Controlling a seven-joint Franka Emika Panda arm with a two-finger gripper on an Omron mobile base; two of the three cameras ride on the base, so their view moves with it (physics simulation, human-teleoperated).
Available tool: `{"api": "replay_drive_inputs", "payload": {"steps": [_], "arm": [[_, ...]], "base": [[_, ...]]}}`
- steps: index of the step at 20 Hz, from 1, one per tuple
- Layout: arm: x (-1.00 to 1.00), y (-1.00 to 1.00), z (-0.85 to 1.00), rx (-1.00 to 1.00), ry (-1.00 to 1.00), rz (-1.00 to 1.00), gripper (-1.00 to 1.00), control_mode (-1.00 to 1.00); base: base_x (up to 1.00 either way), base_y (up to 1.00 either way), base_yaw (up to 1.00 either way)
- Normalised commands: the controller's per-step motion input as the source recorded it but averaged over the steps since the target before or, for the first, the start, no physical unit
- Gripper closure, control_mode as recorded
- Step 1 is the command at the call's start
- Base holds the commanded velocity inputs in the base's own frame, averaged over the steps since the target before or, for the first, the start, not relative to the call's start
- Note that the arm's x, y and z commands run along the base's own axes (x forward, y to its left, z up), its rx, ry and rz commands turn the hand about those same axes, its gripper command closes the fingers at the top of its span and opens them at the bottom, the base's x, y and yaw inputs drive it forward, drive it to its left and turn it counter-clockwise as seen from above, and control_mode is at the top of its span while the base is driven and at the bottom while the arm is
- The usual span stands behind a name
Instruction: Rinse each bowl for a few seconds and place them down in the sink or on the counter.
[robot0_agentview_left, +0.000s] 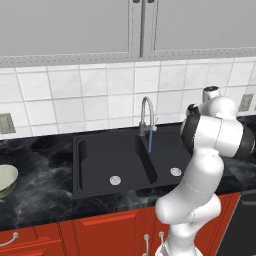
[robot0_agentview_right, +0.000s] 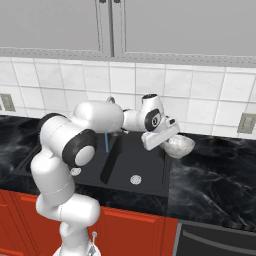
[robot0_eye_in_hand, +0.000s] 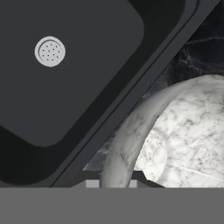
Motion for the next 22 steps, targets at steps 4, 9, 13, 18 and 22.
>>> {"api": "replay_drive_inputs", "payload": {"steps": [4, 9, 13, 18, 22], "arm": [[0.07, -0.14, -0.18, 0.01, 0.03, -0.01, 1.0, -1.0], [0.03, -0.12, -0.17, 0.0, 0.01, 0.0, 1.0, -1.0], [0.03, -0.12, -0.12, 0.01, 0.0, 0.0, 1.0, -1.0], [0.07, -0.12, -0.12, 0.03, 0.0, 0.0, 1.0, -1.0], [0.09, -0.12, -0.16, 0.03, 0.0, 0.0, 1.0, -1.0]], "base": [[0.0, 0.0, 0.0], [0.0, 0.0, 0.0], [0.0, 0.0, 0.0], [0.0, 0.0, 0.0], [0.0, 0.0, 0.0]]}}
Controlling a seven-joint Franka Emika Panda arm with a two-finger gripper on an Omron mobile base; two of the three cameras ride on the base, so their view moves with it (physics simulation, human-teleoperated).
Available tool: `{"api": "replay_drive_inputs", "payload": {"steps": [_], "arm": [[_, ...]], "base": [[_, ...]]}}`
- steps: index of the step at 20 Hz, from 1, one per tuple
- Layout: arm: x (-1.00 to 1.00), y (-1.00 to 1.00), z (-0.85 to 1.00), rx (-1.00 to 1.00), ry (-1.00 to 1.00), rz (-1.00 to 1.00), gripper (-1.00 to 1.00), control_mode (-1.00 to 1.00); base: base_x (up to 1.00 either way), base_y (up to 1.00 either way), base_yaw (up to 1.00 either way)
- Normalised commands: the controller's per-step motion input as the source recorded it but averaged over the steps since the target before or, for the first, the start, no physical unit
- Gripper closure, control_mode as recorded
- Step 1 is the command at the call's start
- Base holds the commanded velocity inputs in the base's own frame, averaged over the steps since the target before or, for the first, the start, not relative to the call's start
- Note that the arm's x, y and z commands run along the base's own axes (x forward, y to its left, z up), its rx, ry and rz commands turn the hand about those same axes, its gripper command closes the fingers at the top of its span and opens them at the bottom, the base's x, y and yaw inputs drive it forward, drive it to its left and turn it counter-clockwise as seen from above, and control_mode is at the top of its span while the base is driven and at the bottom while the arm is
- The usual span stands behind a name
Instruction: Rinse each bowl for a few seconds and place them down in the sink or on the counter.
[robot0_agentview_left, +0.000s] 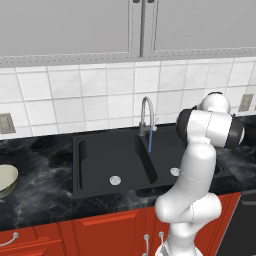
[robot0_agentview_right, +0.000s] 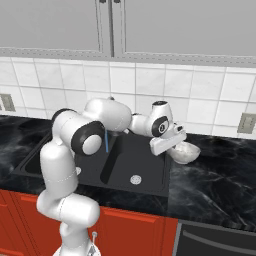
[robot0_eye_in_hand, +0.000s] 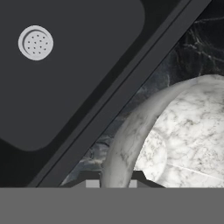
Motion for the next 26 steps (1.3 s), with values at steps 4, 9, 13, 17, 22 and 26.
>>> {"api": "replay_drive_inputs", "payload": {"steps": [4, 9, 13, 17, 22, 26], "arm": [[0.1, -0.12, -0.17, 0.04, 0.0, 0.0, 1.0, -1.0], [0.05, -0.11, -0.19, 0.03, 0.0, 0.0, 1.0, -1.0], [0.08, -0.09, -0.21, 0.03, 0.0, 0.0, 1.0, -1.0], [0.08, -0.08, -0.19, 0.02, 0.0, 0.01, 1.0, -1.0], [0.0, -0.03, -0.24, 0.01, 0.01, 0.01, -1.0, -1.0], [0.0, -0.01, -0.01, 0.01, 0.0, 0.01, -1.0, -1.0]], "base": [[0.0, 0.0, 0.0], [0.0, 0.0, 0.0], [0.0, 0.0, 0.0], [0.0, 0.0, 0.0], [0.0, 0.0, 0.0], [0.0, 0.0, 0.0]]}}
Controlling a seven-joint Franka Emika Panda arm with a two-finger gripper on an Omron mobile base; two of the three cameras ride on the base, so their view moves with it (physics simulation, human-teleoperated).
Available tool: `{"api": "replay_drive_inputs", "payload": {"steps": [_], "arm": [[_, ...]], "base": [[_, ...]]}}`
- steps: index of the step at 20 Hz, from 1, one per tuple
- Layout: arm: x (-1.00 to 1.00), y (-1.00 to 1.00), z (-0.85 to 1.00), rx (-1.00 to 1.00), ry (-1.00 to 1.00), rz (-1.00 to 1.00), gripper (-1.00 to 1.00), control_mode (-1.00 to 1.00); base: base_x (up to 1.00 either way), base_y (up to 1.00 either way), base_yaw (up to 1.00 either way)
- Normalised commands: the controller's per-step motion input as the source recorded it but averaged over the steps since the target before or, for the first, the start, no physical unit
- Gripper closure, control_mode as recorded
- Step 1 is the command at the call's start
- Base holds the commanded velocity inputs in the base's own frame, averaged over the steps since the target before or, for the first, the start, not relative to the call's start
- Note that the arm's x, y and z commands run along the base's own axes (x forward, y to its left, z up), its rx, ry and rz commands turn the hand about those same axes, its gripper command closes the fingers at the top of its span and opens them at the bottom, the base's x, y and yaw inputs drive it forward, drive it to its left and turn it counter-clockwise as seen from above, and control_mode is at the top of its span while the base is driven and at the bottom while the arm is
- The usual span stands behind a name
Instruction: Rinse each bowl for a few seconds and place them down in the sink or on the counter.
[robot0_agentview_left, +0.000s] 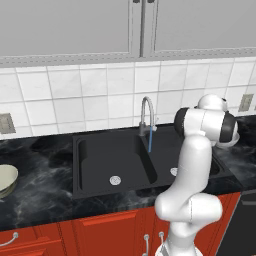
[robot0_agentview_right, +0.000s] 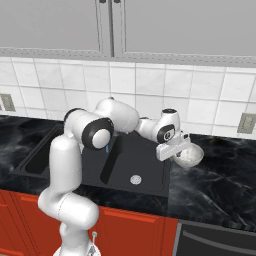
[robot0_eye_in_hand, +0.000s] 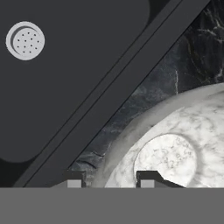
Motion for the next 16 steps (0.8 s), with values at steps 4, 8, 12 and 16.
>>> {"api": "replay_drive_inputs", "payload": {"steps": [4, 8, 12, 16], "arm": [[0.0, 0.0, 0.05, 0.0, 0.0, 0.02, -1.0, -1.0], [0.0, 0.07, 0.23, 0.0, 0.0, 0.01, -1.0, -1.0], [-0.07, 0.11, 0.41, -0.02, 0.0, 0.02, -1.0, -1.0], [-0.21, 0.11, 0.5, -0.01, 0.0, 0.03, -1.0, -1.0]], "base": [[0.0, 0.0, 0.0], [0.0, 0.0, 0.0], [0.0, 0.0, 0.0], [0.0, 0.0, 0.0]]}}
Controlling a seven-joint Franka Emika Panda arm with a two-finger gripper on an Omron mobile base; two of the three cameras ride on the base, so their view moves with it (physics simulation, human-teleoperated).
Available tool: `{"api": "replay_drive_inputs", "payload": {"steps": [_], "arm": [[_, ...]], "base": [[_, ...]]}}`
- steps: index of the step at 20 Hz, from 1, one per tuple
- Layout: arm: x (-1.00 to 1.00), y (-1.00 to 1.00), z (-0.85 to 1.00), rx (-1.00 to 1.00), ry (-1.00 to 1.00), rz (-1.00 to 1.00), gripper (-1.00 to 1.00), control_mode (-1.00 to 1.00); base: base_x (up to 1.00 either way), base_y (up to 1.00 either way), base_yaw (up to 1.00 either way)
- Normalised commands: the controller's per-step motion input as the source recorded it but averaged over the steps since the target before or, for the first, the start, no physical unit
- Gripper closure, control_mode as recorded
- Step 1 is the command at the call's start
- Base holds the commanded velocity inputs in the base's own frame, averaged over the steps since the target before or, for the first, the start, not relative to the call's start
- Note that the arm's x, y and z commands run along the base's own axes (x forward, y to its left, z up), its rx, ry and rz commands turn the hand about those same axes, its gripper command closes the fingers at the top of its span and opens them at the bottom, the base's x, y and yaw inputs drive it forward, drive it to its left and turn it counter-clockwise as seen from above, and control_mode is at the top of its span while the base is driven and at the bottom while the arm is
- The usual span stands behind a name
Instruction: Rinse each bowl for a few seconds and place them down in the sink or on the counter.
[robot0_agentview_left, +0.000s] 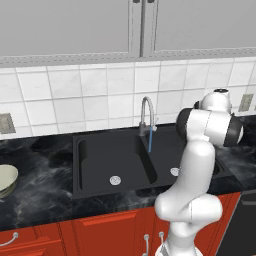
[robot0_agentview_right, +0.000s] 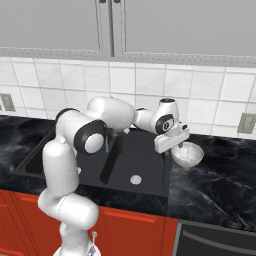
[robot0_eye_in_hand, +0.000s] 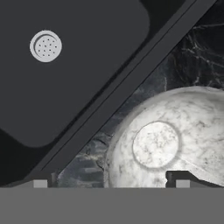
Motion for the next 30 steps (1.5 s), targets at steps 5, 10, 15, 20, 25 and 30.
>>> {"api": "replay_drive_inputs", "payload": {"steps": [5, 10, 15, 20, 25, 30], "arm": [[-0.3, 0.11, 0.55, -0.02, 0.01, 0.07, -1.0, -1.0], [-0.38, 0.12, 0.53, -0.03, 0.0, 0.09, -1.0, -1.0], [-0.38, 0.12, 0.43, -0.03, 0.0, 0.11, -1.0, -1.0], [-0.38, 0.14, 0.37, -0.01, 0.0, 0.1, -1.0, -1.0], [-0.32, 0.19, 0.32, 0.0, 0.0, 0.09, -1.0, -1.0], [-0.33, 0.17, 0.32, 0.0, -0.02, 0.07, -1.0, -1.0]], "base": [[0.0, 0.0, 0.0], [0.0, 0.0, 0.0], [0.0, 0.0, 0.0], [0.0, 0.0, 0.0], [0.0, 0.0, 0.0], [0.0, 0.0, 0.0]]}}
